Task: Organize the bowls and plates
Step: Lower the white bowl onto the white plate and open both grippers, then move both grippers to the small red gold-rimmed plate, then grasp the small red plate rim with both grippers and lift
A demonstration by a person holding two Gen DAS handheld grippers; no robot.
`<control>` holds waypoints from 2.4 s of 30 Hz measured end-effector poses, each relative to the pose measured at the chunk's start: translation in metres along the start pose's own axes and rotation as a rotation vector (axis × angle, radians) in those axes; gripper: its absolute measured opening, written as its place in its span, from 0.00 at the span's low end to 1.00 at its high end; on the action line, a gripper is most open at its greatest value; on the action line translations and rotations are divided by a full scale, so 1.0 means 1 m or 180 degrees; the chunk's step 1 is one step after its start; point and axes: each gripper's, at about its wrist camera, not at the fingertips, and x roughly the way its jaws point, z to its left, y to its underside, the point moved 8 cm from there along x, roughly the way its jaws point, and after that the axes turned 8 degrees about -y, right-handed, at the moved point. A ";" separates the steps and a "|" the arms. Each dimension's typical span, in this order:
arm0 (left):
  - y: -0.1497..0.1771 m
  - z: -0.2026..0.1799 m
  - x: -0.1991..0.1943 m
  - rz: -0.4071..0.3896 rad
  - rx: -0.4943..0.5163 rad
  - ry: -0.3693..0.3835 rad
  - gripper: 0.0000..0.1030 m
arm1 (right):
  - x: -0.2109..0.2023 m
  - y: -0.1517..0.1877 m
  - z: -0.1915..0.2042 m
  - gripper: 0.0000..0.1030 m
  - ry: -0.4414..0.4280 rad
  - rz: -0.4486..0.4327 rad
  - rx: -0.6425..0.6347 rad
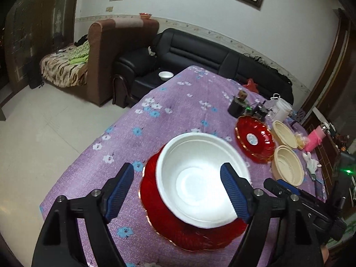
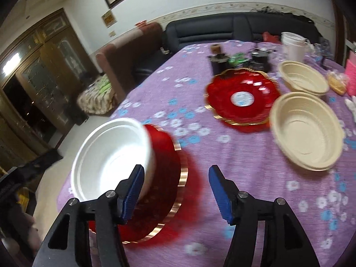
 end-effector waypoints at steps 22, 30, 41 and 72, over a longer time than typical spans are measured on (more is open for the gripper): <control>-0.059 -0.162 0.087 0.0897 0.0722 0.0616 0.83 | -0.035 -0.103 -0.174 0.63 0.0528 -0.0181 0.0505; -0.059 -0.202 0.208 0.1675 0.0620 0.0455 0.82 | 0.034 -0.139 -0.208 0.63 0.0604 0.0246 0.0559; -0.028 -0.224 0.275 0.2169 0.0759 0.0263 0.80 | 0.086 -0.134 -0.209 0.63 0.0725 0.0591 0.0350; -0.055 -0.098 0.074 0.1088 0.0468 0.0342 0.49 | 0.003 -0.107 -0.021 0.22 -0.0139 0.0153 0.0062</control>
